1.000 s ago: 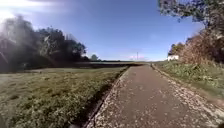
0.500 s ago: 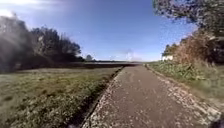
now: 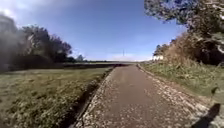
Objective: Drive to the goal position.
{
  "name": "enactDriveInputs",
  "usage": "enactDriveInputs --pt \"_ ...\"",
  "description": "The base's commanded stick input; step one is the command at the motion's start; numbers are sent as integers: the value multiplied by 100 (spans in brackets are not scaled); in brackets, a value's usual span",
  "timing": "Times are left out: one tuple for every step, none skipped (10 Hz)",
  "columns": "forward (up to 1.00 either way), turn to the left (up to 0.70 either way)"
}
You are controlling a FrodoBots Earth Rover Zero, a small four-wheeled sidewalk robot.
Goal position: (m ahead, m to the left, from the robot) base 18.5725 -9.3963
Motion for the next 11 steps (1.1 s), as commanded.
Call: enactDriveInputs --pt "100 -34" --pt "100 -38" --pt "100 -40" --pt "100 -40" --pt "100 -40" --pt "100 -40" --pt "100 -39" --pt "100 -28" --pt "100 -16" --pt "100 -9" --pt "100 -3"
